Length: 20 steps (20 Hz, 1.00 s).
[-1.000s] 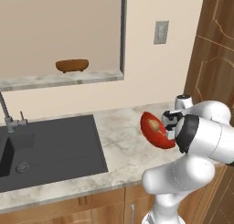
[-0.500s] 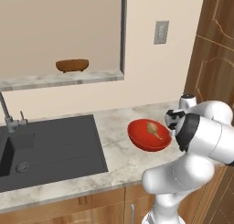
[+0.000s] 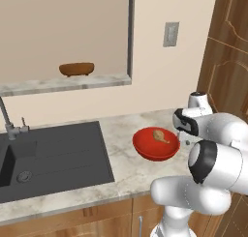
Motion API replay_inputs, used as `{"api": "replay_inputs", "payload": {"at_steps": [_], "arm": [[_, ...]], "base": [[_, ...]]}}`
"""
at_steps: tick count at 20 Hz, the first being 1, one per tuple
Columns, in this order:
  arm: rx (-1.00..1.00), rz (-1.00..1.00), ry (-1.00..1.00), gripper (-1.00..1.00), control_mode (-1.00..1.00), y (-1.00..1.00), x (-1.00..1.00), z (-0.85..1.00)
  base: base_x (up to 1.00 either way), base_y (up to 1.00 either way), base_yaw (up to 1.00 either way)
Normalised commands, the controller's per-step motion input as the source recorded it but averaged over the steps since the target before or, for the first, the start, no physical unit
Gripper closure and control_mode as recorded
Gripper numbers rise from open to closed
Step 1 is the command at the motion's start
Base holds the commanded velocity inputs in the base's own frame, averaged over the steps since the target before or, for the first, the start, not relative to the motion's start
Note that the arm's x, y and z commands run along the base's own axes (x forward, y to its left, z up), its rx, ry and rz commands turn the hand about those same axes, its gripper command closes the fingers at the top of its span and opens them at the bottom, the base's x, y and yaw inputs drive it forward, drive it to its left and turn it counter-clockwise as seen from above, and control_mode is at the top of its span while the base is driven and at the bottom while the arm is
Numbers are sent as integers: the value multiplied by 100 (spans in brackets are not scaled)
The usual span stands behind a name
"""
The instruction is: Move the glass cup from next to the sink to the open cabinet. Then, move the bowl with the onion to the fridge to clear the area for faucet cleaning.
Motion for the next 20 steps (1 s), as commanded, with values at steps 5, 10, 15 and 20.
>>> {"api": "replay_inputs", "payload": {"at_steps": [5, 10, 15, 20], "arm": [[0, -5, -3, -100, -100, -3, -45, -11], [-1, 0, -7, -100, -100, 0, 7, -1], [0, -1, -3, -100, -100, 5, 19, 32], [0, -1, 1, -100, -100, 9, 0, 60]], "base": [[0, 0, 0], [0, 0, 0], [0, 0, 0], [0, 0, 0]]}}
